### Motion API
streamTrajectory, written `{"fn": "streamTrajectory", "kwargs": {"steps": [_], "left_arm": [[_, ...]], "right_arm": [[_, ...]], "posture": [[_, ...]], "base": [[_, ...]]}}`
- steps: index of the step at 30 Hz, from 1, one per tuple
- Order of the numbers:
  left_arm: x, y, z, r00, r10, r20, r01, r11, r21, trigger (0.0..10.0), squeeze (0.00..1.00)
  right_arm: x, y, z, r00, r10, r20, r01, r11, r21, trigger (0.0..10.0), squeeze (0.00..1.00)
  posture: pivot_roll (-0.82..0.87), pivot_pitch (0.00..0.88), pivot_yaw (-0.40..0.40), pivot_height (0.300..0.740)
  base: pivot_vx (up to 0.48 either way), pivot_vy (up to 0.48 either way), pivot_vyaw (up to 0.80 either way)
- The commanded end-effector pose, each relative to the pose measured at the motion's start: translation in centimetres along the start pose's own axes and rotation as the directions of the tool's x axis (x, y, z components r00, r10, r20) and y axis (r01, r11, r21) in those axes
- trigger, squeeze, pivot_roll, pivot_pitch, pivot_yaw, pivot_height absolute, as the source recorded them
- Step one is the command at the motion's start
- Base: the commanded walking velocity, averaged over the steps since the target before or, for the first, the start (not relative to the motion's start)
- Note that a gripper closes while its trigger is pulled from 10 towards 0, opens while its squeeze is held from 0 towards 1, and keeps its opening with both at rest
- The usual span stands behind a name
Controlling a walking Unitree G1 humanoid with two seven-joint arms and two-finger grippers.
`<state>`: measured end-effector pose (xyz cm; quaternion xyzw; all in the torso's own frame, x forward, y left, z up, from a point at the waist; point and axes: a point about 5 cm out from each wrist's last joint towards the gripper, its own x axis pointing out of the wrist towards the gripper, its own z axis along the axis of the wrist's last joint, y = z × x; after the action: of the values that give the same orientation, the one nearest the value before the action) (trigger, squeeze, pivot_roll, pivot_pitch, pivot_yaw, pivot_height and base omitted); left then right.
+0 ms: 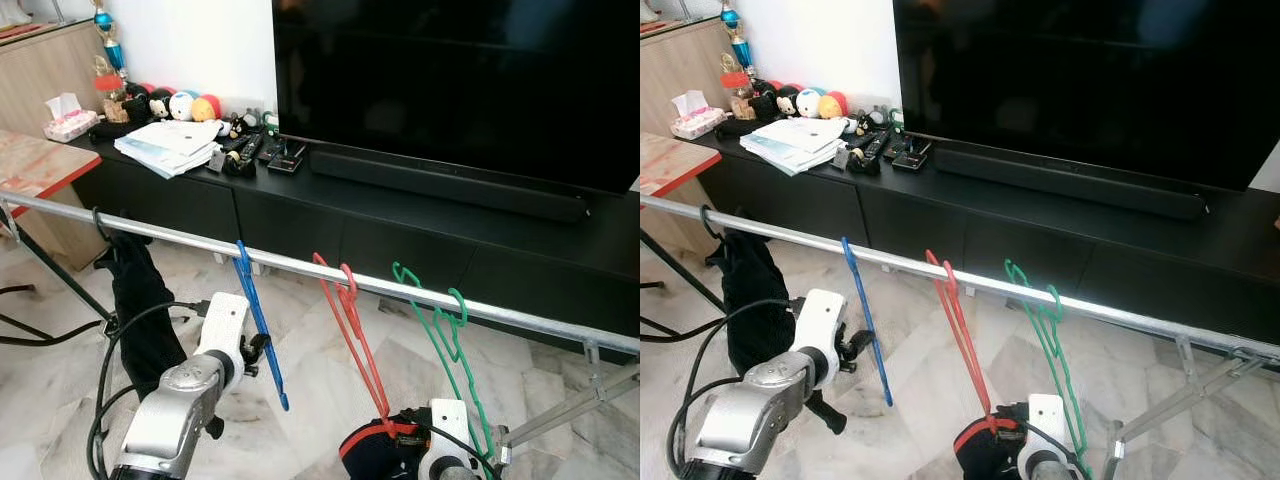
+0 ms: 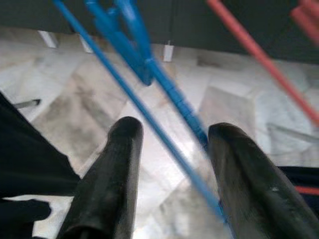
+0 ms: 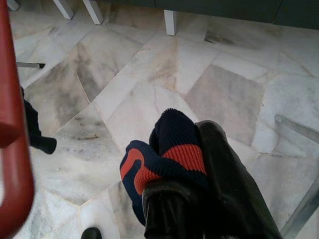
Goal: Hang hanger
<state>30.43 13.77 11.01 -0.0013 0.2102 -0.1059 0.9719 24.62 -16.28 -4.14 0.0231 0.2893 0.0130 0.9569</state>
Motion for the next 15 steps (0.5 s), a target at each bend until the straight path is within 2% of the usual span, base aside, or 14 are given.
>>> {"fn": "streamTrajectory", "kwargs": {"steps": [1, 4, 6, 7, 12, 15], "left_arm": [[0.2, -0.1, 0.8, 1.0, -0.011, 0.008, 0.011, 1.0, -0.002, 10.0, 1.0], [0.5, -0.3, 1.4, 1.0, -0.012, 0.009, 0.012, 1.0, 0.005, 10.0, 1.0], [1.0, 0.3, 1.6, 0.999, 0.054, -0.005, -0.054, 0.997, 0.054, 10.0, 1.0], [1.3, 0.5, 1.7, 0.997, 0.077, -0.009, -0.077, 0.995, 0.069, 10.0, 0.0], [2.1, 0.7, 1.8, 0.994, 0.108, -0.013, -0.107, 0.991, 0.078, 10.0, 0.0], [3.3, 1.0, 1.8, 0.989, 0.145, -0.005, -0.144, 0.985, 0.098, 10.0, 0.0]], "right_arm": [[0.1, 0.1, 0.3, 1.0, 0.005, 0.016, -0.005, 1.0, -0.005, 10.0, 0.0], [0.1, 0.1, 0.4, 1.0, 0.003, 0.021, -0.003, 1.0, -0.007, 10.0, 0.0], [0.2, 0.2, 0.6, 1.0, 0.004, 0.028, -0.003, 1.0, -0.006, 10.0, 0.0], [0.2, 0.2, 0.7, 1.0, 0.004, 0.031, -0.004, 1.0, -0.006, 10.0, 0.0], [0.3, 0.3, 0.8, 0.999, 0.006, 0.036, -0.006, 1.0, -0.009, 10.0, 0.0], [0.3, 0.4, 1.1, 0.999, 0.005, 0.049, -0.005, 1.0, -0.009, 10.0, 0.0]], "posture": [[0.1, 0.039, 0.024, 0.74], [0.09, 0.038, 0.027, 0.74], [0.1, 0.047, 0.024, 0.74], [0.1, 0.049, 0.024, 0.74], [0.1, 0.054, 0.023, 0.74], [0.09, 0.058, 0.024, 0.74]], "base": [[0.0, 0.0, 0.0], [0.0, 0.0, 0.0], [0.0, 0.0, 0.0], [0.0, 0.0, 0.0], [0.0, 0.0, 0.0], [0.0, 0.0, 0.0]]}}
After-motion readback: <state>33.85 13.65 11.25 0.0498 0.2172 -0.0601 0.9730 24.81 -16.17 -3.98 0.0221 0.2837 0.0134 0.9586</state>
